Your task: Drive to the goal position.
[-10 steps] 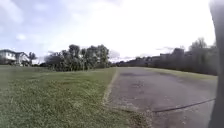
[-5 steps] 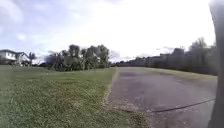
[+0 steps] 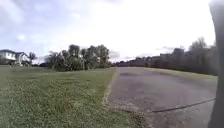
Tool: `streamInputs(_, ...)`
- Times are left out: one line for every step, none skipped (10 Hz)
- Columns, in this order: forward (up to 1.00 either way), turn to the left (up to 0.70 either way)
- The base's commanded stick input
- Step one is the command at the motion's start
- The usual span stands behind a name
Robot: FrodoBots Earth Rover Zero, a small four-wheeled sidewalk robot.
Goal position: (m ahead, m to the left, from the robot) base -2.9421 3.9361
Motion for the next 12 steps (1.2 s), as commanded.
streamInputs(0.0,0.0)
streamInputs(0.0,0.0)
streamInputs(0.03,0.0)
streamInputs(0.0,0.0)
streamInputs(0.0,0.0)
streamInputs(0.0,0.0)
streamInputs(0.0,0.0)
streamInputs(0.0,0.0)
streamInputs(0.0,0.0)
streamInputs(0.0,0.0)
streamInputs(0.0,0.0)
streamInputs(0.01,0.0)
